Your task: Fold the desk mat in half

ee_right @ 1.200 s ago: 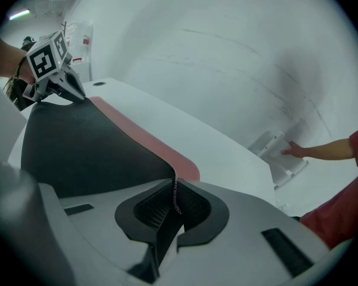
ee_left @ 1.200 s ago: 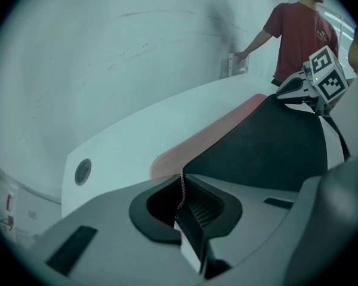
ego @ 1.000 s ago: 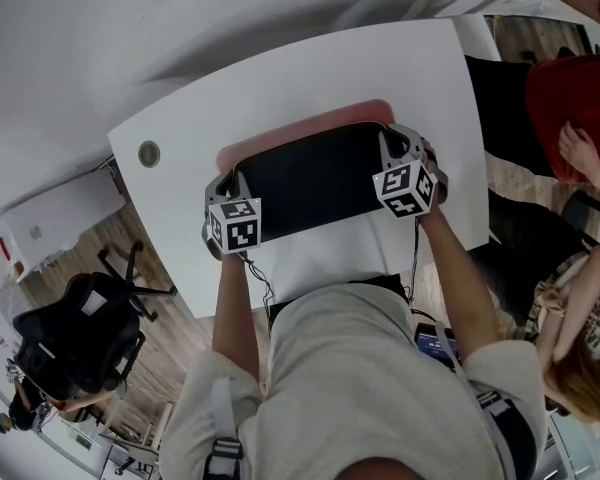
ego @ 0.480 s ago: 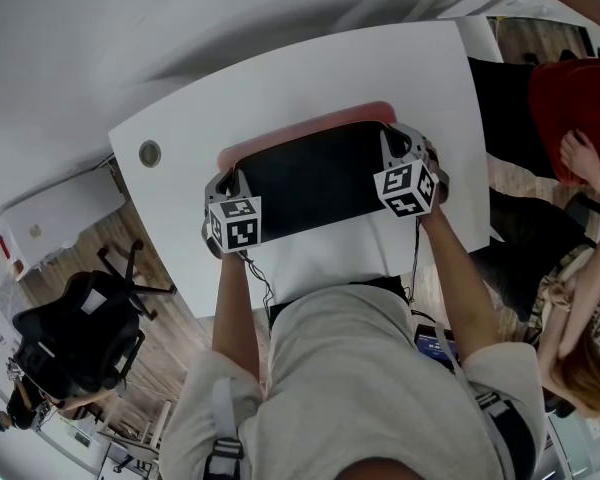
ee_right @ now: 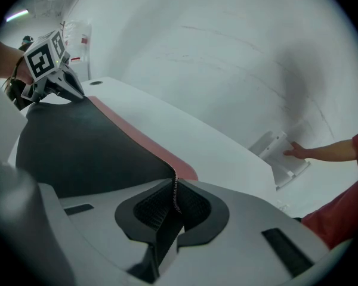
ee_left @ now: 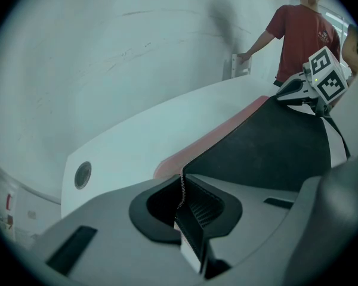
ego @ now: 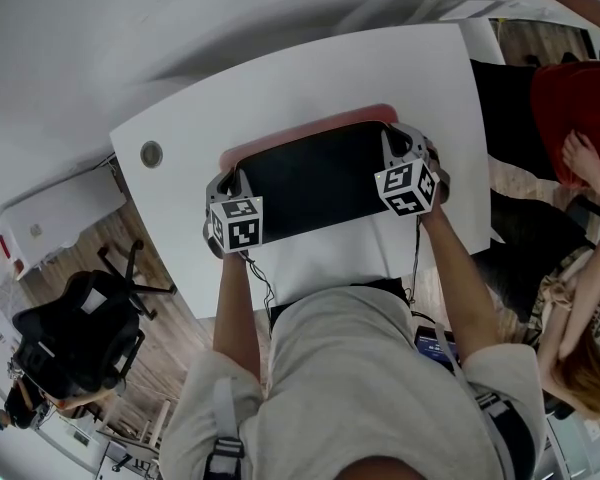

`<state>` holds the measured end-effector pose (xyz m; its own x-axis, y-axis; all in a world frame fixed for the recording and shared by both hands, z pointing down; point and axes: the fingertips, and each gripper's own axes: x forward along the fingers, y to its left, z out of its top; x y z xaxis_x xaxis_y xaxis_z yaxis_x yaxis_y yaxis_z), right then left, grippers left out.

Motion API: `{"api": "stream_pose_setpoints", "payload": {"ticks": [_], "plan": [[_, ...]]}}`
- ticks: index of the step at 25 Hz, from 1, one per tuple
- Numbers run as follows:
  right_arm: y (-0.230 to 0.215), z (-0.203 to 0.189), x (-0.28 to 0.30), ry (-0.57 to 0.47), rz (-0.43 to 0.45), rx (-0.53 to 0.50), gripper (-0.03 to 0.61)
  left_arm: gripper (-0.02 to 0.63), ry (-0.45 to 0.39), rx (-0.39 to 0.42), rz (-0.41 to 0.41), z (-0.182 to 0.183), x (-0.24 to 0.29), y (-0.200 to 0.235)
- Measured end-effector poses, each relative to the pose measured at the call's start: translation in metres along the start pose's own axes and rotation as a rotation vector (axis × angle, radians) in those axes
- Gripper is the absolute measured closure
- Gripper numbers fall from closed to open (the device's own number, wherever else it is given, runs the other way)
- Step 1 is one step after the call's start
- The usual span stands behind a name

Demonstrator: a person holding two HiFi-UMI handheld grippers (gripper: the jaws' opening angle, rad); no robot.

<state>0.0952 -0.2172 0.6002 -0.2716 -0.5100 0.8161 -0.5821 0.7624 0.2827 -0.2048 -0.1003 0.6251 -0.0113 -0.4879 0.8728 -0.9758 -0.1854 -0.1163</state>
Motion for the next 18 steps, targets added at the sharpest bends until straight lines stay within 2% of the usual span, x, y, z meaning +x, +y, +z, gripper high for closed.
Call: {"api": "stream_pose_setpoints", "payload": {"ticks": [18], "plan": [[-0.0044,0.0049,0.0084,-0.004,-0.001,0.004,0.525,0.581,-0.003,0.0,0.008,0.0064,0.006,0.0056]]}}
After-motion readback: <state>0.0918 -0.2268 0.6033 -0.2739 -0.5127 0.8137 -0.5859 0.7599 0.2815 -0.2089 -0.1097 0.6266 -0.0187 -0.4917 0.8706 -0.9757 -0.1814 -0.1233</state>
